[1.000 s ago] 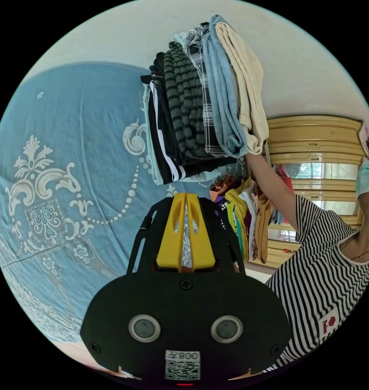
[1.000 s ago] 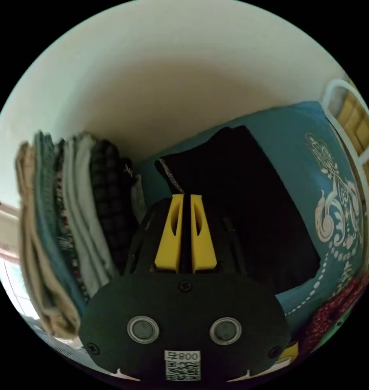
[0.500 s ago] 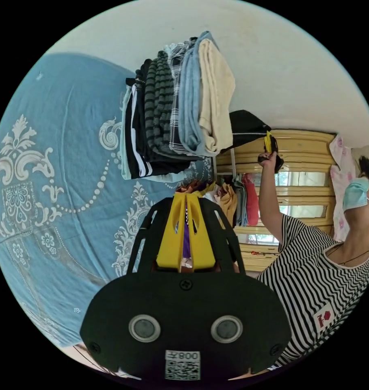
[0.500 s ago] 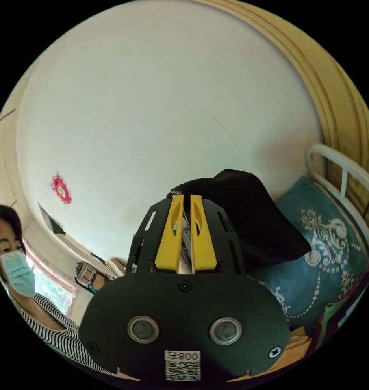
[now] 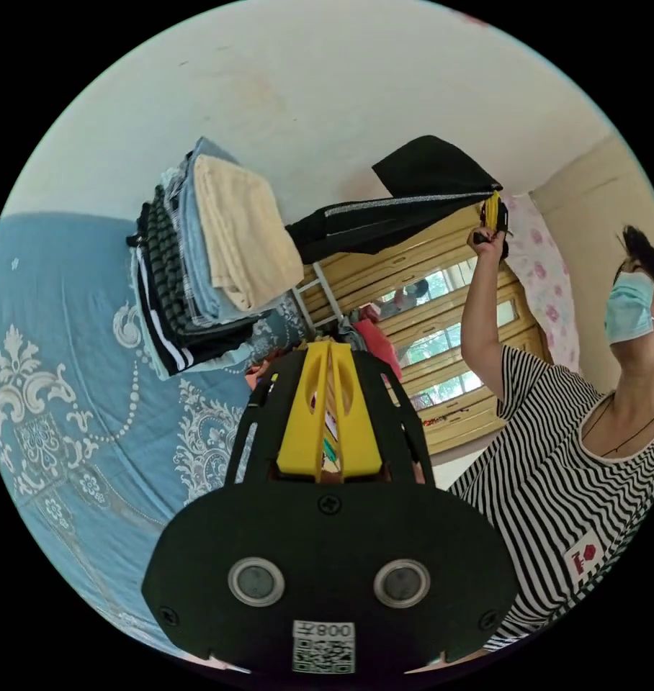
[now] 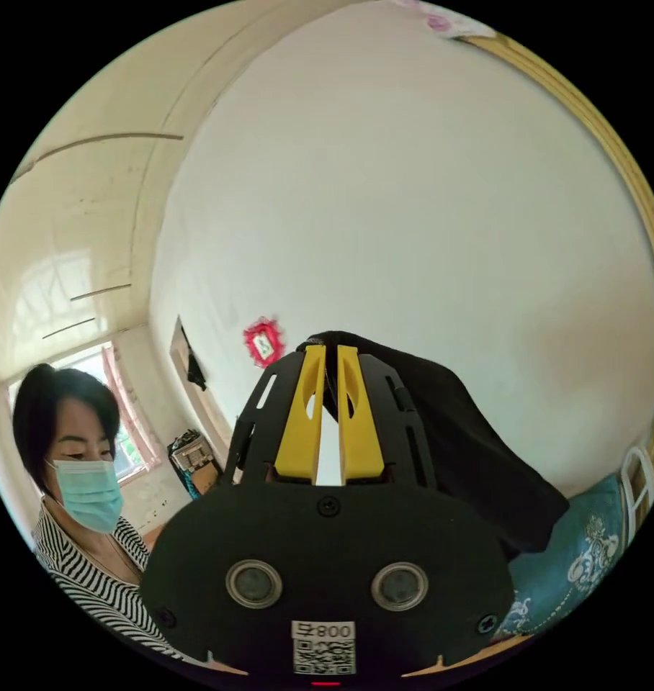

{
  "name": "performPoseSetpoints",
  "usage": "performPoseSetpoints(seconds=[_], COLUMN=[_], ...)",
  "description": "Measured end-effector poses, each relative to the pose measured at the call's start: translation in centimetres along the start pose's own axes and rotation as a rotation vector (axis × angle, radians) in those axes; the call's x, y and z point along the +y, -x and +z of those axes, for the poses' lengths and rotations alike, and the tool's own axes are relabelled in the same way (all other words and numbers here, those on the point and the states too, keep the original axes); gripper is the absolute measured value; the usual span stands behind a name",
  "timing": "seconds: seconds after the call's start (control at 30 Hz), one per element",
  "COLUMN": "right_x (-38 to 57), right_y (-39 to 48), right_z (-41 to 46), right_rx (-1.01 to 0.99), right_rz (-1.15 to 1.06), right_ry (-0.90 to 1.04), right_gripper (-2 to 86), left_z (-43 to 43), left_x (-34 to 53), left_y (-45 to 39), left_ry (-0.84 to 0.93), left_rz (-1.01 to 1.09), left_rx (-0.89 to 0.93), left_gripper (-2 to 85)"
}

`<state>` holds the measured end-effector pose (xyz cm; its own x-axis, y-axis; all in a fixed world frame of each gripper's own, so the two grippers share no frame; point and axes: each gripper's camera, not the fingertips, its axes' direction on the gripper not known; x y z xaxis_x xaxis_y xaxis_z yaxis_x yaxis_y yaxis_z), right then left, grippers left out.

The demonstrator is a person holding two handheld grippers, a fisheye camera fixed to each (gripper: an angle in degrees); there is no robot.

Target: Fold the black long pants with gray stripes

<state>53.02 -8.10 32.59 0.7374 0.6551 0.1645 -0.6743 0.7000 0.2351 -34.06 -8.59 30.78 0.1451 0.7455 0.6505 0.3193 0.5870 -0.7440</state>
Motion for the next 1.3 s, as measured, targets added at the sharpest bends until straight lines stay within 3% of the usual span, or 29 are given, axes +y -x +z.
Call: performPoseSetpoints(seconds=[0.23,0.4,0.53,0.67,0.8,1.0,1.3], right_x=[-1.9,0.2,4.8,10.3,17.5,30.1,45.5], right_y=[21.1,32.1,38.3,41.3,41.7,38.4,36.7], right_z=[0.5,0.5,1.1,2.4,4.0,5.1,4.2], right_rx=[-0.110,-0.178,-0.243,-0.282,-0.301,-0.300,-0.367], right_rz=[-0.133,-0.148,-0.068,0.012,0.152,0.429,0.528], right_ry=[-0.012,-0.010,0.025,0.078,0.140,0.252,0.364], right_gripper=[2.4,2.4,2.4,2.4,2.4,2.4,2.4], left_z=[-10.4,-19.6,-24.5,-30.4,-38.7,-51.9,-59.5], left_x=[2.7,7.7,13.2,20.9,30.4,45.8,61.2], left_y=[-9.3,-14.7,-13.9,-11.6,-8.8,-6.0,-9.4], left_ry=[-0.058,-0.079,-0.009,0.058,0.048,-0.110,-0.255], left_rz=[0.269,0.442,0.425,0.337,0.170,-0.098,-0.102], left_rx=[0.000,-0.114,-0.182,-0.143,-0.232,-0.357,-0.599], left_gripper=[9.2,11.4,11.2,4.4,2.4,1.3,1.0])
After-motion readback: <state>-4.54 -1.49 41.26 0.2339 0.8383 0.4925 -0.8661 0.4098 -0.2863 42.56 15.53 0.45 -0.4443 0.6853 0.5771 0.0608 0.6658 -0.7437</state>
